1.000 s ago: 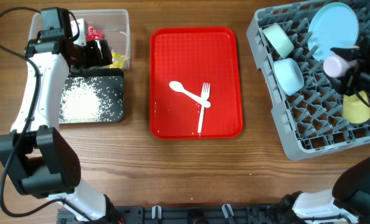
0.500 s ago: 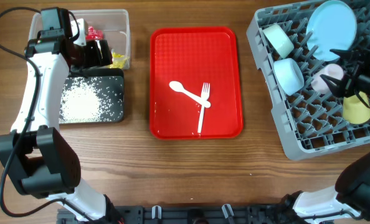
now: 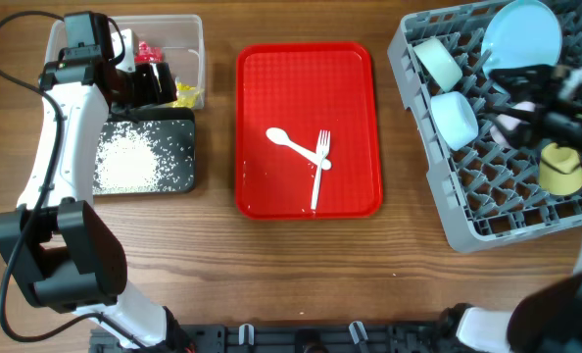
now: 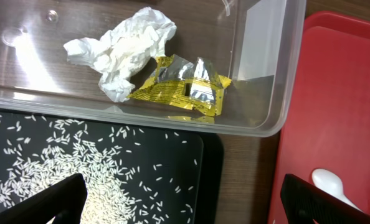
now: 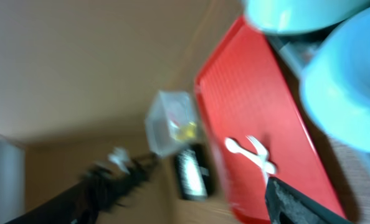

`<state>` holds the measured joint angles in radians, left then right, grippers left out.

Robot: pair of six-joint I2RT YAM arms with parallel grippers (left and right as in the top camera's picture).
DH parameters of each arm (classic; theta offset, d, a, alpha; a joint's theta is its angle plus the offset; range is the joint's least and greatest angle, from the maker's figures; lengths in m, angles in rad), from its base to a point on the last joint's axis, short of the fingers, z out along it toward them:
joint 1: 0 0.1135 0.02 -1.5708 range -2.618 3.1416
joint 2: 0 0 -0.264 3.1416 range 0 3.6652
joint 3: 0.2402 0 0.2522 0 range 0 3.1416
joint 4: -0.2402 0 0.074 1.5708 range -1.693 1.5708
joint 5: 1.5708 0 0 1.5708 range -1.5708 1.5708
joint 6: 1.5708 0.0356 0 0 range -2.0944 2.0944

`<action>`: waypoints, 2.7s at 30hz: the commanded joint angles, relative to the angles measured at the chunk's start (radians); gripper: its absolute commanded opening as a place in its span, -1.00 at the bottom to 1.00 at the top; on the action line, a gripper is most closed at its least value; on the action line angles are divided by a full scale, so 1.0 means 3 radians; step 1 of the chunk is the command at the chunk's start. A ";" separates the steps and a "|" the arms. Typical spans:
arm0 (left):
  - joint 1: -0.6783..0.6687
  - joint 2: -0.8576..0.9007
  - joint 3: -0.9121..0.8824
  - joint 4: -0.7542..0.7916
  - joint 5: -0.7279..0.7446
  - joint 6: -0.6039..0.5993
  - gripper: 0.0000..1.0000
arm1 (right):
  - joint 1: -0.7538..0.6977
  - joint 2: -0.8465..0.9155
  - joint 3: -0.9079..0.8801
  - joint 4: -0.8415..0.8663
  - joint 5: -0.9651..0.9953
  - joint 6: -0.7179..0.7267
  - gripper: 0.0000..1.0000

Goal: Sort waste into correct bins and load items into the dishwasher rack
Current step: 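Move the right gripper to the white spoon and fork on the tray, then lower the right gripper and grasp the white fork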

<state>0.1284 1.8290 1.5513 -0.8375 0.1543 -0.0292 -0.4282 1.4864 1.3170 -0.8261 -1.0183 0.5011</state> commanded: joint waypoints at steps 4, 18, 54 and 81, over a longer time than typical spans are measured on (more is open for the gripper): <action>0.0010 -0.0037 0.0022 0.0008 0.0003 -0.0018 1.00 | 0.2111 -0.0258 -0.0010 -0.0020 0.2644 -0.0088 0.83; 0.0010 -0.0037 0.0022 0.0008 0.0003 -0.0018 1.00 | 0.3414 0.1517 -0.0010 0.0112 0.3337 0.0244 0.69; 0.0010 -0.0037 0.0022 0.0006 0.0003 -0.0018 1.00 | 0.3207 0.1497 0.0103 -0.0135 0.3395 -0.0001 -0.73; 0.0010 -0.0038 0.0022 0.0008 0.0003 -0.0018 1.00 | 0.3087 0.1359 0.0062 -0.0576 0.3003 -0.0586 0.01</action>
<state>0.1284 1.8290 1.5513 -0.8375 0.1535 -0.0292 0.4805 1.8122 1.3403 -0.9909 -0.1020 0.3271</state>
